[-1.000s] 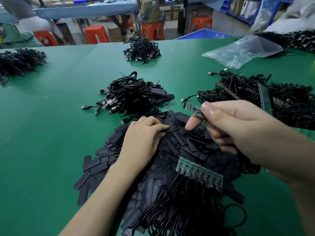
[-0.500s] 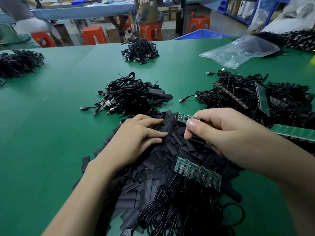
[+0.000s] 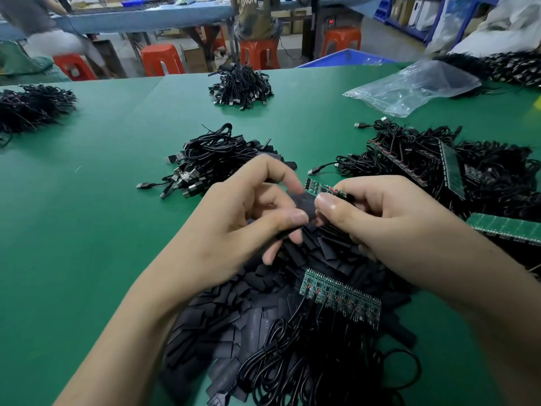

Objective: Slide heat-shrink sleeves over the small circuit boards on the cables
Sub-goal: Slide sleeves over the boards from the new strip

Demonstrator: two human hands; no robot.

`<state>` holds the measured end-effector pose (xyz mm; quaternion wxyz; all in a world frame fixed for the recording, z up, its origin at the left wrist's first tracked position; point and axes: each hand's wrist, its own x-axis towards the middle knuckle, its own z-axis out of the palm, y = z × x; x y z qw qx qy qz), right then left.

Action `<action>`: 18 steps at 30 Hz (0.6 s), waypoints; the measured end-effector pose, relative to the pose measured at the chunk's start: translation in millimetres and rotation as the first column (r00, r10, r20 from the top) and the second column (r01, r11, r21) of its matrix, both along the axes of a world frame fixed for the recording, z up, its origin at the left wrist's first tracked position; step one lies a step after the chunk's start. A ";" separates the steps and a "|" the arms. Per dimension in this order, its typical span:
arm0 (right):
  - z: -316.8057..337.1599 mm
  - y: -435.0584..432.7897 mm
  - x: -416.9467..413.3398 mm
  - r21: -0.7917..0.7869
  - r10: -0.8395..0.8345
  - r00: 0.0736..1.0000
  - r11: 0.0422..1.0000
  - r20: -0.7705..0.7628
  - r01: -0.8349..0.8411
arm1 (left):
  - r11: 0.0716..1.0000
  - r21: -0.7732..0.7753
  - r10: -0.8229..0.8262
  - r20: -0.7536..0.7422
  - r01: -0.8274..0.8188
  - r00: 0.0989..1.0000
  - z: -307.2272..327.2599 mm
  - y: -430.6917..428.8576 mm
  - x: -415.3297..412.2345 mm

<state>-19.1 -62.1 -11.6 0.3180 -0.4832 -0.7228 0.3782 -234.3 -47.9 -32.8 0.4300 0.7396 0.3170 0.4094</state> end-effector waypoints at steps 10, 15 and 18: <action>0.2 1.9 0.1 -0.004 0.008 0.981 1.000 -0.195 -0.009 | 0.950 0.204 0.252 -0.053 -0.237 0.966 11.7 -10.0 9.1; 2.0 -0.1 1.1 0.028 0.004 0.988 1.000 -0.153 0.001 | 0.860 0.431 0.369 -0.159 -0.272 0.916 21.4 -13.3 4.6; 5.6 -0.2 1.0 -0.040 0.024 0.983 0.999 -0.180 -0.032 | 0.814 0.489 0.428 -0.140 -0.313 0.893 22.6 -13.6 1.3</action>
